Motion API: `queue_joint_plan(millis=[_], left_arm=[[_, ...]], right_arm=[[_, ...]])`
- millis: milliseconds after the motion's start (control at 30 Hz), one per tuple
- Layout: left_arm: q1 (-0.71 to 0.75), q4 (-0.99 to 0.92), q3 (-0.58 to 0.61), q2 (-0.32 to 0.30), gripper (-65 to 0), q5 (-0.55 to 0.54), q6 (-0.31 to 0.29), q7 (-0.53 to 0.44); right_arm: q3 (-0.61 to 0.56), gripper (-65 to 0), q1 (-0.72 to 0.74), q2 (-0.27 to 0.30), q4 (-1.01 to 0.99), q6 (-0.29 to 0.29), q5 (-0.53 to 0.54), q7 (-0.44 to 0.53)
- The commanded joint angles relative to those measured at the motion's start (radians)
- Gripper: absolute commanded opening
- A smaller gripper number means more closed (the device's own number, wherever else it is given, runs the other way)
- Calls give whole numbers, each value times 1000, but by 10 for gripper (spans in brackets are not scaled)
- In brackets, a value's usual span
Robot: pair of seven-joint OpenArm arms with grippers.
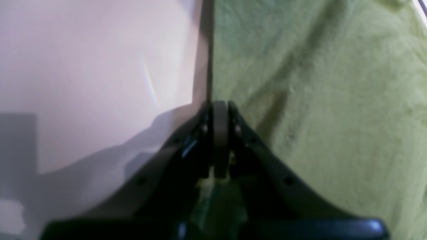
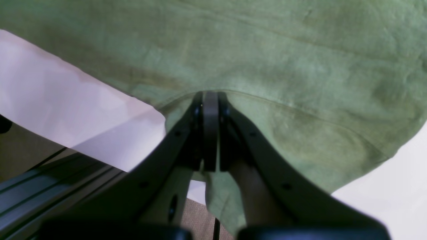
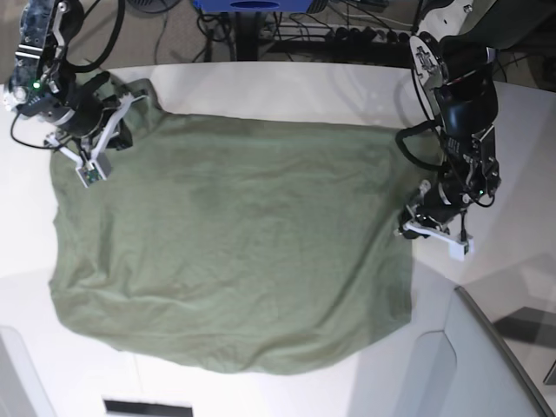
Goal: Layout the t-shirt on the table in an organized manner, then fold the t-shirt properly
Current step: 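Slide the left gripper along the shirt edge toward the hem and regrasp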
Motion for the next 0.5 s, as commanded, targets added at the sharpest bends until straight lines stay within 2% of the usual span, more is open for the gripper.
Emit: queue_joint_plan(millis=[0, 267, 467], left_arm=[[-19, 23, -3, -22, -650, -3, 11, -13], [27, 157, 0, -36, -650, 0, 60, -8], [27, 160, 0, -28, -650, 134, 60, -16]], right_arm=[[-2, -648, 3, 6, 15, 1, 15, 18], [-3, -648, 12, 5, -9, 1, 15, 18], [-3, -648, 30, 3, -69, 1, 15, 18]])
